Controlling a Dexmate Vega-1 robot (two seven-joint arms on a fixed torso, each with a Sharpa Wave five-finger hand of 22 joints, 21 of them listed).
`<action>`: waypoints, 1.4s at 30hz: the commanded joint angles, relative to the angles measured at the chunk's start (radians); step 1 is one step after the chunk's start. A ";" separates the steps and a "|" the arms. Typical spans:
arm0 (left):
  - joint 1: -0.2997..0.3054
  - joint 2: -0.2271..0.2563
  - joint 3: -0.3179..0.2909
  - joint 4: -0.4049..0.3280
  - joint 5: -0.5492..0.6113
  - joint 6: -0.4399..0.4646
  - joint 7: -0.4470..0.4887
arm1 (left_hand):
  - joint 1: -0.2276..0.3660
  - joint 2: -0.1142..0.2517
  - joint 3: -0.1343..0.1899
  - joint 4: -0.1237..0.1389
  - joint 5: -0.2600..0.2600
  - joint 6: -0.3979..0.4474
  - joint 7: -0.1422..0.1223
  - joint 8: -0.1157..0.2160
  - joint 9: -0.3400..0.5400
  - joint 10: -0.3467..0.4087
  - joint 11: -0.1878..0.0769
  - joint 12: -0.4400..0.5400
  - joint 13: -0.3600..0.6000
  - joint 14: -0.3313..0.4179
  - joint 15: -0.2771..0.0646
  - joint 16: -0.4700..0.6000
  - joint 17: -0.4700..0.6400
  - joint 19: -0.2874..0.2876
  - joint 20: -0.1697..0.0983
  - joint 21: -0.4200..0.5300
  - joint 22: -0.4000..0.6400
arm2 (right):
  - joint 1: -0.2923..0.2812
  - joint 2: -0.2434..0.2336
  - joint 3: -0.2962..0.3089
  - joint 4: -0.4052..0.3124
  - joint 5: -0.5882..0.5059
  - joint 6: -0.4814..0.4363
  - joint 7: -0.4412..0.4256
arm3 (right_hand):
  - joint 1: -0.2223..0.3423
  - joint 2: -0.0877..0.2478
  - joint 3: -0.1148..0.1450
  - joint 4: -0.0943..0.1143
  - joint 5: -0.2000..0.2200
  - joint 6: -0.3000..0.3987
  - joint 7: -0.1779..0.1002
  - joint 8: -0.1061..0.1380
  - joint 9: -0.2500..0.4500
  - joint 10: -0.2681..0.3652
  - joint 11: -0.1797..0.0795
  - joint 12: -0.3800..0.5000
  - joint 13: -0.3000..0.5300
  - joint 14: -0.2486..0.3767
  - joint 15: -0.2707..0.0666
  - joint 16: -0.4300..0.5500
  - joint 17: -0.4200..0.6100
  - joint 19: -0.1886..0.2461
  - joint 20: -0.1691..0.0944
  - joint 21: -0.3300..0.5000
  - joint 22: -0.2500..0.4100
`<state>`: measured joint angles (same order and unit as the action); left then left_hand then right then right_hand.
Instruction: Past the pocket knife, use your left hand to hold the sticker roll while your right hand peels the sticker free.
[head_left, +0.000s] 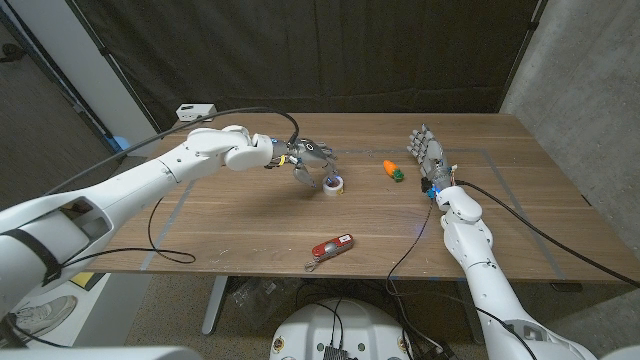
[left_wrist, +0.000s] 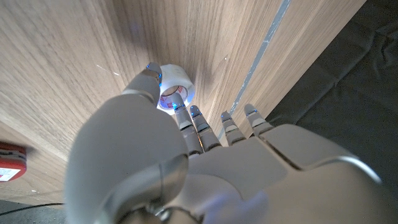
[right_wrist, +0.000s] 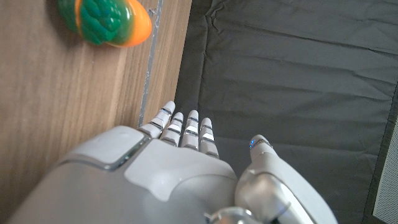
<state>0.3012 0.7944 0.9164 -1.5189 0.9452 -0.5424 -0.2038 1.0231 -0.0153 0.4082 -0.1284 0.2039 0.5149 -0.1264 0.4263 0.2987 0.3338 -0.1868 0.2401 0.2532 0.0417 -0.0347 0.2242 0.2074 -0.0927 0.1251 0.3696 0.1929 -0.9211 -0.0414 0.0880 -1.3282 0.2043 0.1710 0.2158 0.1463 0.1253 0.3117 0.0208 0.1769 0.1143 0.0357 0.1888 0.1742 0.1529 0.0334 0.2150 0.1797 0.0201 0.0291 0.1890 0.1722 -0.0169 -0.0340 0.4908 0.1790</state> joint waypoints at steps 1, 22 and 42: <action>0.008 -0.005 0.005 0.032 0.049 -0.022 0.081 | 0.006 0.003 -0.004 -0.002 -0.001 0.031 0.003 0.030 0.010 0.010 0.012 0.010 0.014 0.015 -0.070 0.009 0.007 0.006 0.002 0.002 0.004 | 0.011 0.000 -0.002 0.012 -0.005 0.001 -0.004 | 0.001 -0.001 0.001 -0.001 0.007 0.010 0.004 0.001 0.006 0.011 0.003 0.007 0.005 0.011 0.003 0.000 0.003 0.009 0.000 0.000 0.006; 0.013 -0.019 0.022 0.098 0.163 -0.055 0.257 | 0.024 0.019 -0.015 -0.001 -0.005 0.103 0.019 0.121 0.053 0.088 0.024 0.085 0.078 0.087 -0.096 0.025 0.034 0.036 -0.009 0.004 0.005 | 0.023 -0.005 -0.004 0.023 -0.008 -0.004 -0.005 | 0.001 -0.002 0.002 0.000 0.008 0.011 0.001 0.001 0.006 0.014 0.001 0.006 0.005 0.022 -0.001 0.001 0.002 0.015 0.001 -0.003 0.006; 0.046 -0.014 0.027 0.102 0.291 -0.014 0.397 | 0.035 0.046 -0.029 0.005 -0.009 0.211 0.025 0.224 0.083 0.099 0.024 0.149 0.152 0.126 -0.096 0.028 0.075 0.055 -0.009 0.003 0.008 | 0.022 -0.012 -0.004 0.013 -0.017 -0.013 -0.010 | 0.003 -0.004 0.004 -0.001 0.008 0.014 0.000 0.001 0.006 0.026 0.001 0.009 0.005 0.041 0.000 0.003 0.001 0.032 0.005 -0.002 0.006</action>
<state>0.3301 0.7793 0.9404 -1.4205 1.1794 -0.5768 0.1386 1.0551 0.0168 0.3834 -0.1257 0.1957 0.6784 -0.1035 0.6254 0.3817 0.4378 -0.1660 0.3786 0.3940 0.1571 -0.0391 0.2516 0.2736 -0.0446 0.1126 0.3697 0.1981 -0.8985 -0.0495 0.0837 -1.3073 0.1921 0.1642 0.2100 0.1463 0.1254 0.3118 0.0208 0.1812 0.1197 0.0303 0.1888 0.1742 0.1675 0.0333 0.2150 0.1812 0.0472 0.0306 0.1890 0.1724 0.0051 -0.0303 0.4908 0.1790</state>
